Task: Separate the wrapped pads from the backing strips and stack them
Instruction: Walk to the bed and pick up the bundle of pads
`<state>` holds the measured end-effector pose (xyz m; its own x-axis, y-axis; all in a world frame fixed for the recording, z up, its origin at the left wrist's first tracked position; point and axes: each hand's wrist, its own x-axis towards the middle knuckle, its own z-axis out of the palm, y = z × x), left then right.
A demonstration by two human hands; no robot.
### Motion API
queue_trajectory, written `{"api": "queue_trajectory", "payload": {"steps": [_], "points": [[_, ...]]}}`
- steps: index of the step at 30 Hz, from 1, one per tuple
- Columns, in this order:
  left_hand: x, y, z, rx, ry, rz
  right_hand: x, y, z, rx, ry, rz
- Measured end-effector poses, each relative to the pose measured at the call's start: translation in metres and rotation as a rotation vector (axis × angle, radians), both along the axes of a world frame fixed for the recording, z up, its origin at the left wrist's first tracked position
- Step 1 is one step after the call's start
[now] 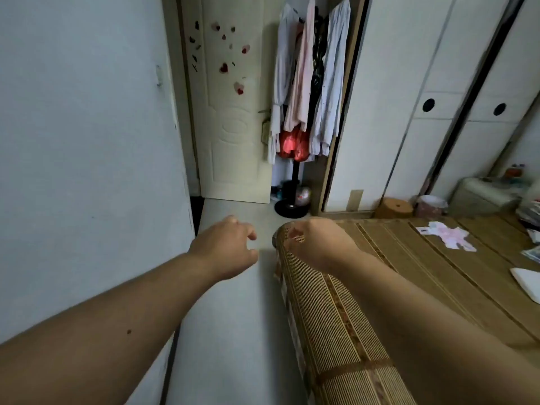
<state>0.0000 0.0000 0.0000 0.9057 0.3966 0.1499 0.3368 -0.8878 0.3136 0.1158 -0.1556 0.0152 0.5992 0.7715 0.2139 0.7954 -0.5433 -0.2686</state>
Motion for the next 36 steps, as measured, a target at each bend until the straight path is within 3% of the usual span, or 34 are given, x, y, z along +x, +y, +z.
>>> {"api": "queue_trajectory", "payload": {"steps": [6,20,25,36], "points": [[0.048,0.041,-0.060,0.016,0.173,0.024,0.054,0.034,-0.045,-0.147,0.117,0.000],[0.206,0.163,-0.129,-0.276,0.339,0.094,0.247,0.161,-0.116,-0.503,0.423,0.069],[0.268,0.255,-0.140,-0.293,0.298,0.096,0.306,0.249,-0.123,-0.542,0.484,0.085],[0.415,0.468,-0.119,-0.123,0.434,-0.218,0.431,0.442,-0.131,-0.459,0.492,-0.083]]}}
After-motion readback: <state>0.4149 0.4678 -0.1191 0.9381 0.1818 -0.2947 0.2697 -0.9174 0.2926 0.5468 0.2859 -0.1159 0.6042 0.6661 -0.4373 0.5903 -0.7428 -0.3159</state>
